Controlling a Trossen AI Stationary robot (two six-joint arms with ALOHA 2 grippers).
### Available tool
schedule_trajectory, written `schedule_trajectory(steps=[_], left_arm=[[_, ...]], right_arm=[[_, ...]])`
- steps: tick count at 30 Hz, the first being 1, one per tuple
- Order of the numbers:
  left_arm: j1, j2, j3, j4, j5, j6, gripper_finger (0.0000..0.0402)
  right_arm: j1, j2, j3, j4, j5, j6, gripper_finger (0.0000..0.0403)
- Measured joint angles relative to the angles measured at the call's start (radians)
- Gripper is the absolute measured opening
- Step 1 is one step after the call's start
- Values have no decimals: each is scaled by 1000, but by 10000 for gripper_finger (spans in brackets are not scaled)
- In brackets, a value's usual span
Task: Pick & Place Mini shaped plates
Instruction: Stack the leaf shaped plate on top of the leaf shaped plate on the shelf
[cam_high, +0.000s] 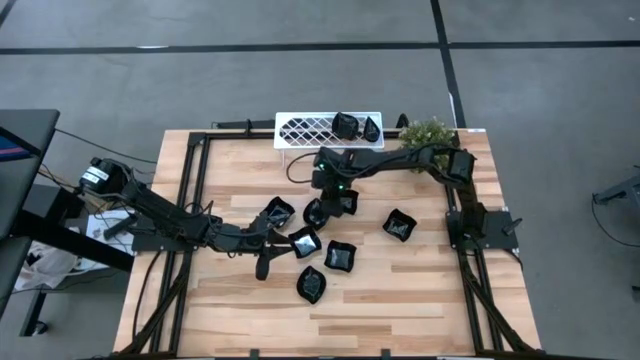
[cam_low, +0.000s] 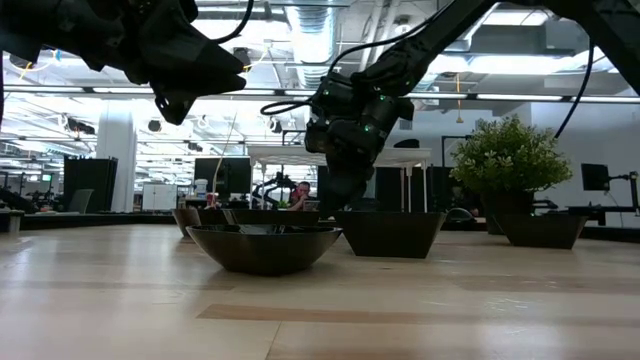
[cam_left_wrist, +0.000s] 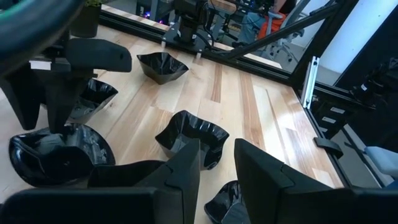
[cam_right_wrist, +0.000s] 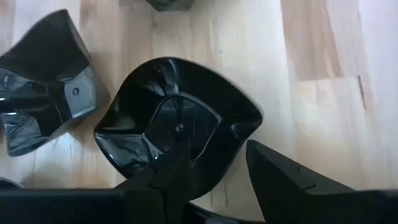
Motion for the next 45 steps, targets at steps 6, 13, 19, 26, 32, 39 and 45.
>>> schedule_trajectory(steps=[6,13,19,26,32,39,45], left_arm=[[0,0,0,2,0,0,102],[0,0,0,2,0,0,102],[0,0,0,3,0,0,102],[0,0,0,3,0,0,102],[0,0,0,3,0,0,102],[0,0,0,3,0,0,102],[0,0,0,6,0,0,102]], right_arm=[[4,0,0,10,12,0,153],[9,0,0,-2,22,0,163],[41,0,0,-14,25,-18,182],[52,0,0,-9,80,-18,219],[48,0,0,-9,116,-10,229],[44,0,0,-9,117,3,216],[44,0,0,-6,117,11,210]])
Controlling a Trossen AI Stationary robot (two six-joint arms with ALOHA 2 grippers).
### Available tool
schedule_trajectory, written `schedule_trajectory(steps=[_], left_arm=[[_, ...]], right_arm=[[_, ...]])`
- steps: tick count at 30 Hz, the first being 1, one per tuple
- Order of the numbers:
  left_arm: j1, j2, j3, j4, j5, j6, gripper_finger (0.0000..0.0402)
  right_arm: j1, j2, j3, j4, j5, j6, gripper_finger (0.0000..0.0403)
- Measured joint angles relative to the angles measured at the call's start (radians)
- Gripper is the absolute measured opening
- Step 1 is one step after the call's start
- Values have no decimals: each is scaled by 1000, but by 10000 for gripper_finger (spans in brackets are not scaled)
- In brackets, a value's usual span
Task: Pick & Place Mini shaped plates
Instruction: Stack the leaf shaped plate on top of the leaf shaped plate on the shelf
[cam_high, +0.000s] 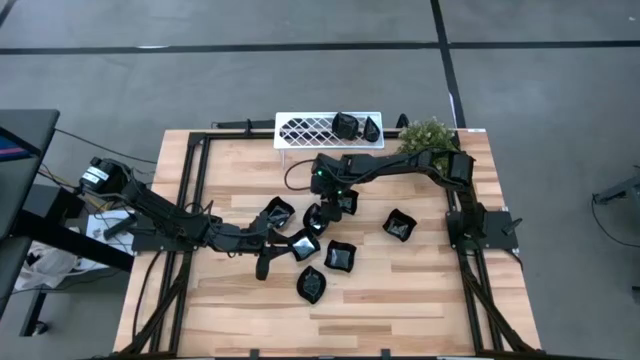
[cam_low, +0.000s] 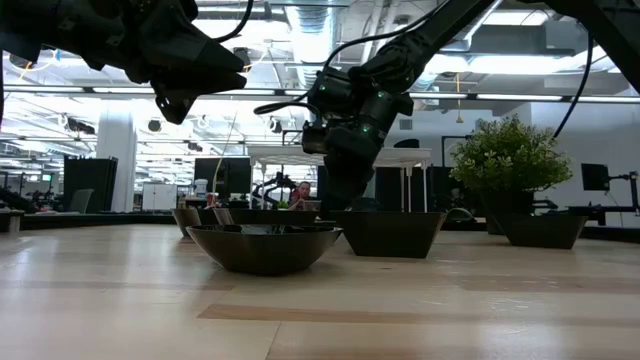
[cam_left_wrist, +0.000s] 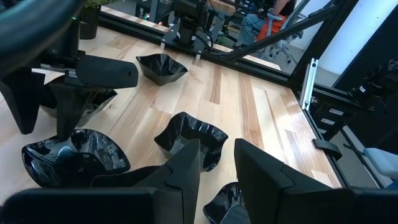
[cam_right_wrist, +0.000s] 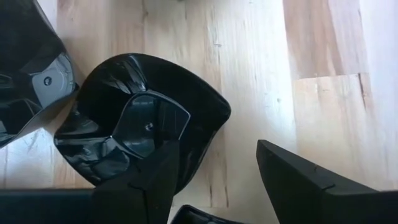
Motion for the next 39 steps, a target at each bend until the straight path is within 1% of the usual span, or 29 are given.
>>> schedule_trajectory(steps=[30,39], left_arm=[[0,0,0,4,0,0,102],[0,0,0,5,0,0,102]], right_arm=[[12,1,0,11,18,22,210],[13,1,-1,23,38,19,210]])
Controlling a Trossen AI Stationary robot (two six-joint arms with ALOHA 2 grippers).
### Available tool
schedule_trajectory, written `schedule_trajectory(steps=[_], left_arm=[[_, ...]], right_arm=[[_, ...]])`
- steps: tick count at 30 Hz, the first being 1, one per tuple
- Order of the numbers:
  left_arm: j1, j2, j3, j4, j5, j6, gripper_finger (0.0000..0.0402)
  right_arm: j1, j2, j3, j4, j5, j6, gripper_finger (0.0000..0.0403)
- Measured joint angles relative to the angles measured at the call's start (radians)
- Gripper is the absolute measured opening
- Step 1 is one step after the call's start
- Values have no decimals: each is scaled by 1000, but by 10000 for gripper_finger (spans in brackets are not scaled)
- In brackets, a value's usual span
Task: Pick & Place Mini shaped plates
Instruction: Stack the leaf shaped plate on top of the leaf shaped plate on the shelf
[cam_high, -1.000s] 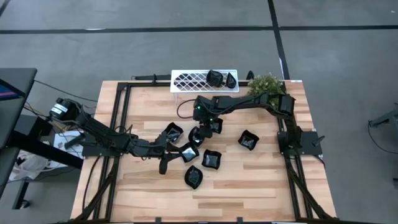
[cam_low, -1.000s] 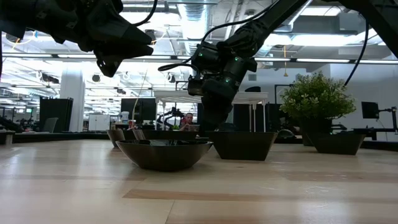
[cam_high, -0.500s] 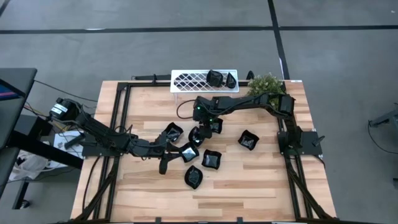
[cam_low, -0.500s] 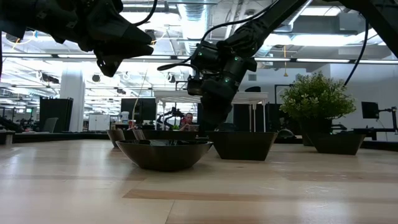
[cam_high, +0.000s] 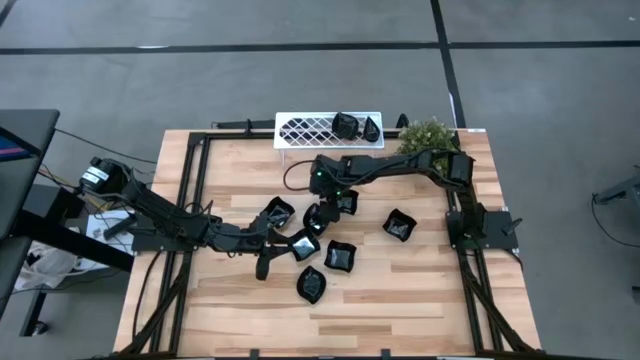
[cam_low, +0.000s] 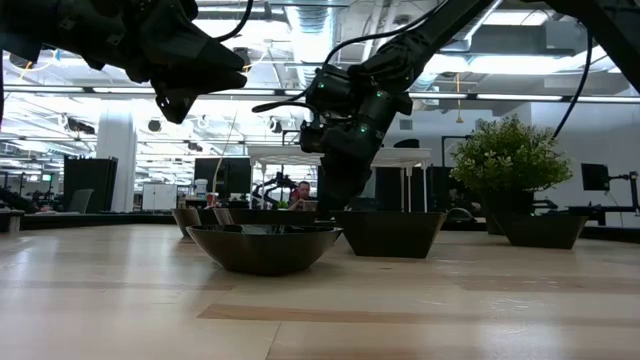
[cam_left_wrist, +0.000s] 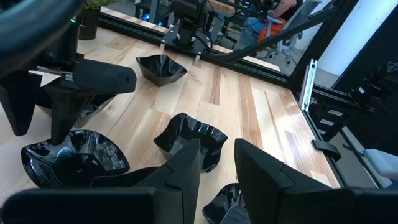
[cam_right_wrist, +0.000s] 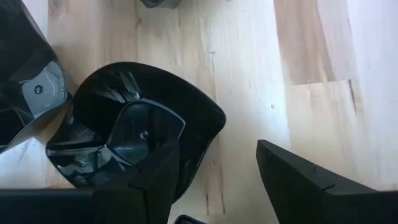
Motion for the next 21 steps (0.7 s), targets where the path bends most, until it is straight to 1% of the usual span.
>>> schedule_trajectory(steps=[12,15,21], left_arm=[[0,0,0,0,0,0,102],[0,0,0,0,0,3,102],[0,0,0,0,0,3,102]], right_arm=[[0,0,0,-2,3,-30,210],[0,0,-25,57,4,-29,210],[1,1,-67,85,56,-29,210]])
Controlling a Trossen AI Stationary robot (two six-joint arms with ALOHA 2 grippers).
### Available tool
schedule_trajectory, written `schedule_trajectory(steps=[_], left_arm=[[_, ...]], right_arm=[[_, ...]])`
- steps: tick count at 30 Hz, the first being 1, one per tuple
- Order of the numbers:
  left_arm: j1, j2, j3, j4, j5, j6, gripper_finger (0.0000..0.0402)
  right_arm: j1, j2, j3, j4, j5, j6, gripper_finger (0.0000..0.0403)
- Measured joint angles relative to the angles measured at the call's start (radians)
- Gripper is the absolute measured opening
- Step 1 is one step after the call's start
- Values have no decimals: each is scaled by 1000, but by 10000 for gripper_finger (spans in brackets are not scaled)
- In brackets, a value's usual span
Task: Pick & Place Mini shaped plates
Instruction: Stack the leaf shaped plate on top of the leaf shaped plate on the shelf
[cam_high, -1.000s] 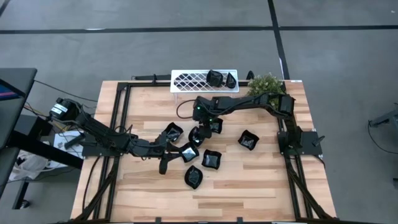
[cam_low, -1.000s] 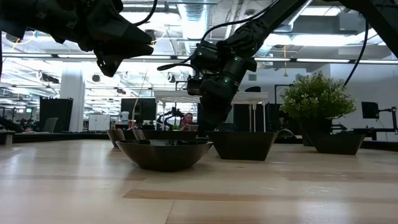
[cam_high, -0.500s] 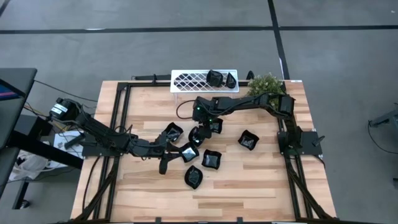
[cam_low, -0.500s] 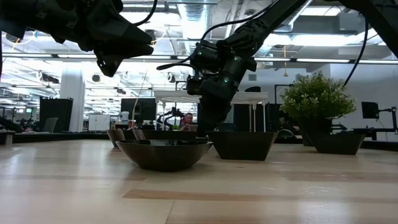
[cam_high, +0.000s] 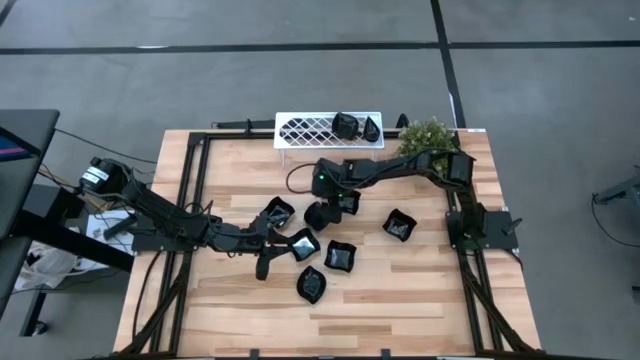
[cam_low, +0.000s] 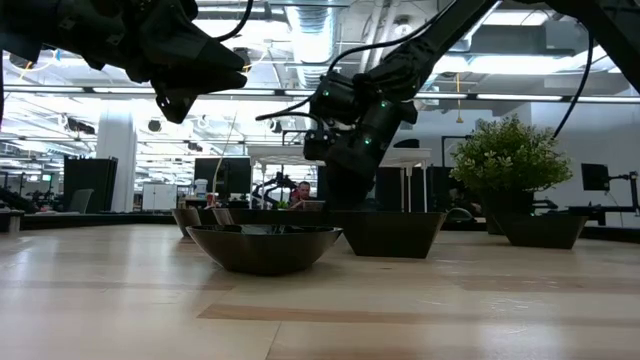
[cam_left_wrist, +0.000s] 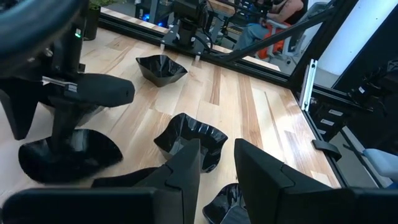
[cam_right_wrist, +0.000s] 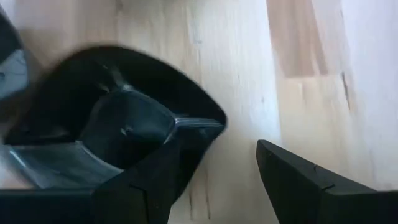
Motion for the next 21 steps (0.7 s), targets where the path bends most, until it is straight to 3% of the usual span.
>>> schedule_trajectory(steps=[21], left_arm=[[0,0,0,2,0,0,102]], right_arm=[[-1,-2,9,-13,-1,2,200]])
